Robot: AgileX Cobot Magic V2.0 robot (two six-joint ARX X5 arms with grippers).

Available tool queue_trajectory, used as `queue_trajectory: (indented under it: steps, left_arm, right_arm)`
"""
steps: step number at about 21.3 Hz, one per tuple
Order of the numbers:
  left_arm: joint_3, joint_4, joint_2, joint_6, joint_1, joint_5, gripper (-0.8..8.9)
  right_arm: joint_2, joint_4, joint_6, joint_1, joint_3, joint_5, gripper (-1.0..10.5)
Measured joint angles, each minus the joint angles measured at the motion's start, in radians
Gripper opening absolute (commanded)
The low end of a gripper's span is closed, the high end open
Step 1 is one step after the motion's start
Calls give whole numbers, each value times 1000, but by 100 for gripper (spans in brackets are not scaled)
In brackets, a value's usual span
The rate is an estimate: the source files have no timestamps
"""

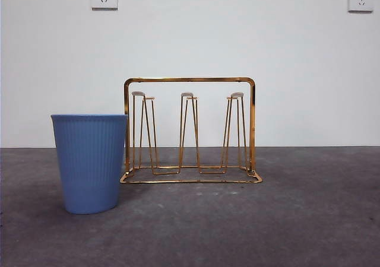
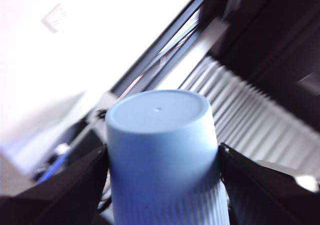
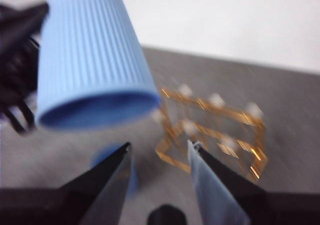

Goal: Pick up cup 1,put cup 1 in the cup rack,pick up cup 2,put cup 2 in the cup rack

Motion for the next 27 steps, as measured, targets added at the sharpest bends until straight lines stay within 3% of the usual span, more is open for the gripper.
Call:
queue_trajectory:
  steps: [6,19,22,27]
  left_arm:
    - [4,-179,0,196,-31,-135,-7]
    - [290,-563,157,719,-175,-487,-7]
    - [345,-585,224,782,-178,-532,-7]
    - [370,-592,308,817,-172,-604,-8]
  right_arm:
    - [-81,-285,-23,0,0,162,186]
    - [-195,-558,-26,0,0,175,186]
    - [-201,-590,-26,0,0,175,186]
    - [-205,-611,-26,0,0,175,187]
